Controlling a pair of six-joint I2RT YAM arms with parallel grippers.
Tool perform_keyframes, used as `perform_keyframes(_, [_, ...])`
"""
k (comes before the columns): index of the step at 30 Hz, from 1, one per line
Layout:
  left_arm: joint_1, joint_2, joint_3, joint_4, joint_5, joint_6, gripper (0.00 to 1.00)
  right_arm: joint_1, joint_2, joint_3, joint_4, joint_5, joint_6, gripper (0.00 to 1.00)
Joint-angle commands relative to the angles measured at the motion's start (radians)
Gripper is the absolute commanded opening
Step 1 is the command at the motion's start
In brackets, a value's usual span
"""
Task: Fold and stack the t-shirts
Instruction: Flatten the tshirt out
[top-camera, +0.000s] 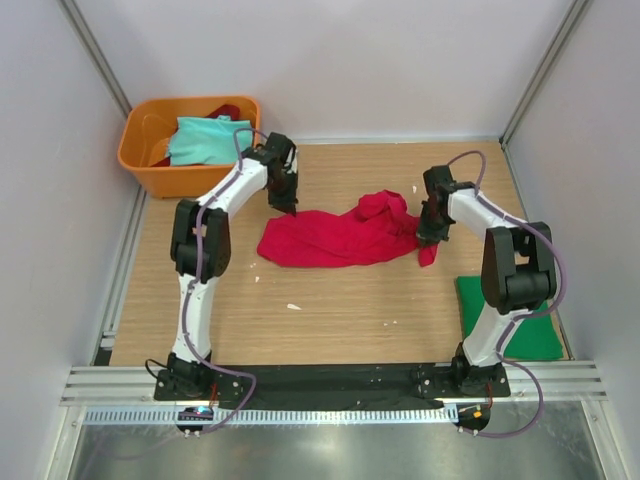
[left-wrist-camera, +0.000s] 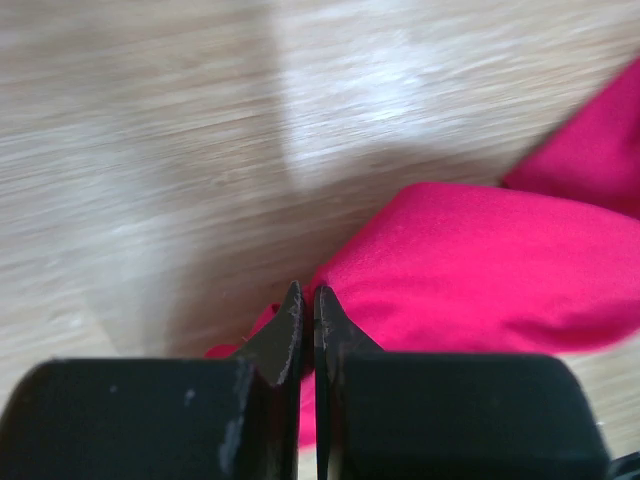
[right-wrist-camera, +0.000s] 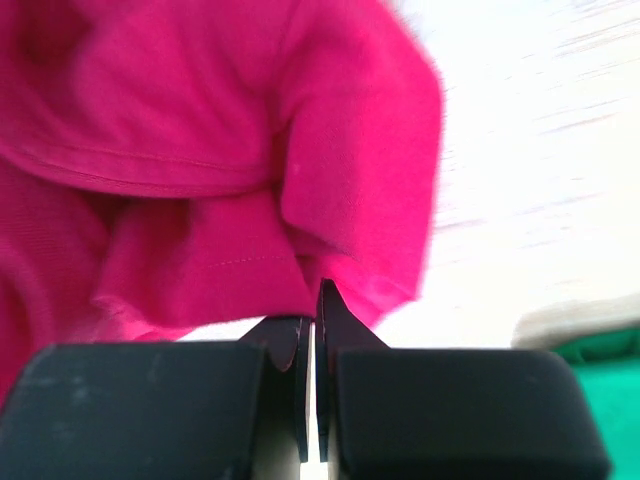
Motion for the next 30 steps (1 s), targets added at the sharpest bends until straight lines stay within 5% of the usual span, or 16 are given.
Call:
perform_keyframes(1, [0.032,-0.198,0.036,0.031,-0.061,-0.061,0.00,0.001,-0.099,0.136,-0.080,0.080,0.084,0.01])
perform_keyframes(10, [0.181,-0.472,0.203,0.172,-0.061,-0.171,0.00,0.001,-0.088,0.752,-0.286,0.142,0.167,0.01])
perform_keyframes(14, [0.234,-0.616,0.145,0.203,-0.056,-0.161,0.00,0.000,-0.099,0.967,-0.434,0.091,0.149,0.01])
perform_keyframes(17, [0.241,-0.779,-0.034,0.215,-0.088,-0.109,0.00,0.003,-0.201,0.830,-0.433,0.018,0.147,0.01])
perform_keyframes(22, [0.241,-1.084,-0.536,0.221,-0.209,-0.107,0.02,0.044,-0.502,0.273,-0.295,-0.231,0.140,0.01])
perform_keyframes(24, [0.241,-1.225,-0.687,0.197,-0.302,-0.183,0.38,0.079,-0.560,0.053,-0.279,-0.353,0.150,0.02])
perform_keyframes(26, [0.241,-1.342,-0.866,0.096,-0.356,-0.249,0.50,0.167,-0.649,-0.140,-0.262,-0.415,0.208,0.09])
perform_keyframes(29, [0.242,-1.461,-1.028,0.014,-0.400,-0.369,0.90,0.216,-0.777,-0.314,-0.273,-0.463,0.268,0.22])
perform_keyframes(30, [0.242,-1.541,-1.048,0.005,-0.406,-0.397,0.93,0.216,-0.803,-0.333,-0.279,-0.463,0.261,0.24])
